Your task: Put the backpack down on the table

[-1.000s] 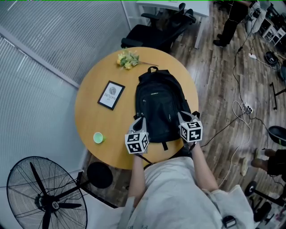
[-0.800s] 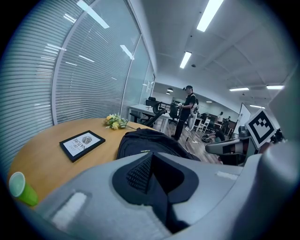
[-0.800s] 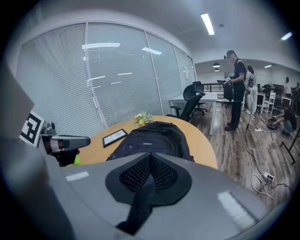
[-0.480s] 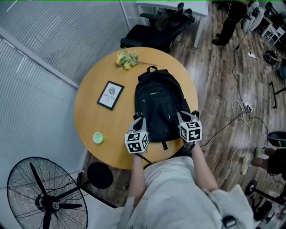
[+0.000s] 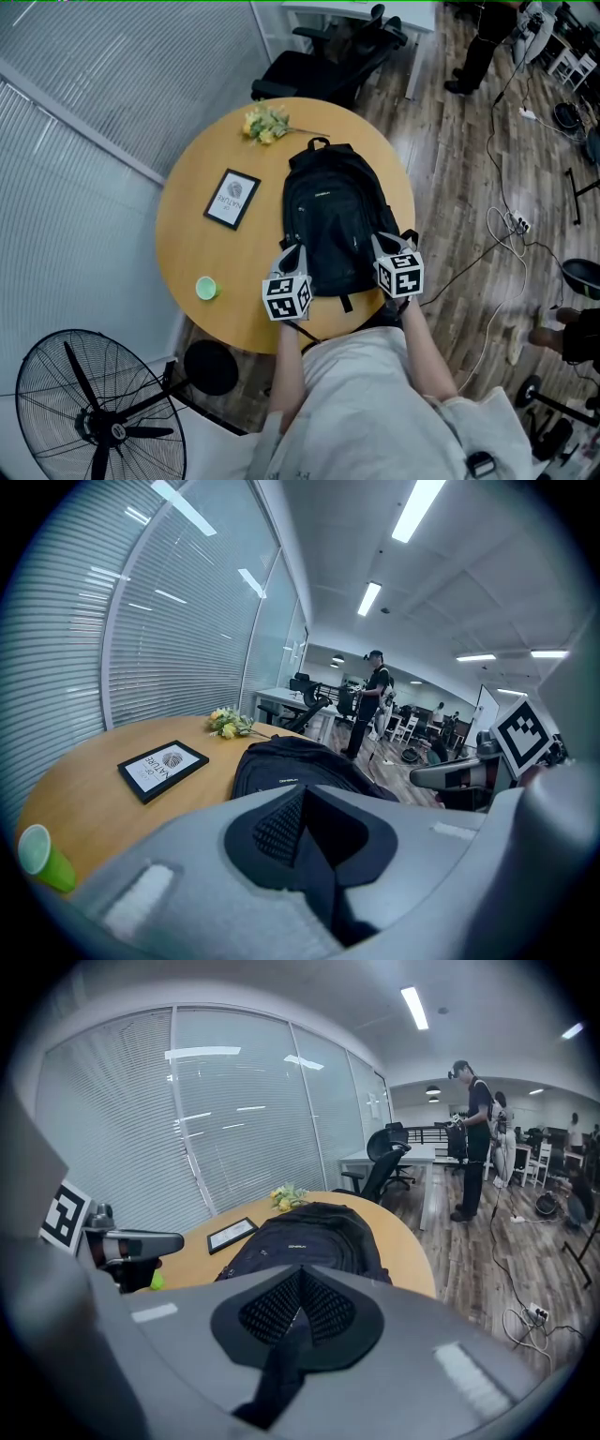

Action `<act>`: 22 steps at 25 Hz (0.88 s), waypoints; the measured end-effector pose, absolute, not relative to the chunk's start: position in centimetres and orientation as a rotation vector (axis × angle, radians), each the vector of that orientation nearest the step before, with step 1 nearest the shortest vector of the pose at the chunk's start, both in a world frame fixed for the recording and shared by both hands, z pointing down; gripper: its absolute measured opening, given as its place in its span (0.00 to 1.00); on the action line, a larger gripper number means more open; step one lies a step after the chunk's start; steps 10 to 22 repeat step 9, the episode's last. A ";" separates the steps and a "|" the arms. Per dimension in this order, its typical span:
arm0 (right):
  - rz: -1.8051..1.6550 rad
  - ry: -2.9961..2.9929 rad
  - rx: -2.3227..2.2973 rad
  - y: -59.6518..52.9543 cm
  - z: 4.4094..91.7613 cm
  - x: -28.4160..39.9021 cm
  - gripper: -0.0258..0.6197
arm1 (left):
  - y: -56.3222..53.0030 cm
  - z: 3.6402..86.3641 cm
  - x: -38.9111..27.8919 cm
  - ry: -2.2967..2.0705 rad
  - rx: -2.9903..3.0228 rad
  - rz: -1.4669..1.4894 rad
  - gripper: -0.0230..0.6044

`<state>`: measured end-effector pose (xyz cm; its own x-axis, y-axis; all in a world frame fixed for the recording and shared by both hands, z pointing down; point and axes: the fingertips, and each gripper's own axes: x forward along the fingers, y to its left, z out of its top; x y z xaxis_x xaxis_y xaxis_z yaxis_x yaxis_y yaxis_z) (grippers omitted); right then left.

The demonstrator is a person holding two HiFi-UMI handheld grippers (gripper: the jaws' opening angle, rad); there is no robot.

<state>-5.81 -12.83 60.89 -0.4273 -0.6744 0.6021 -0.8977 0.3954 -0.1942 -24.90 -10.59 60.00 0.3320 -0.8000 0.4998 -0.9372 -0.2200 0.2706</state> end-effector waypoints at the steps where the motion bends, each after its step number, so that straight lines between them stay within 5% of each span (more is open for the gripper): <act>1: 0.702 -2.229 1.349 -12.8 60.9 -5.8 0.04 | -10.6 60.0 -24.9 -1.519 2.078 0.345 0.05; 22: 0.697 -2.228 1.349 -12.2 60.9 -5.7 0.04 | -10.4 59.7 -24.7 -1.516 2.093 0.362 0.05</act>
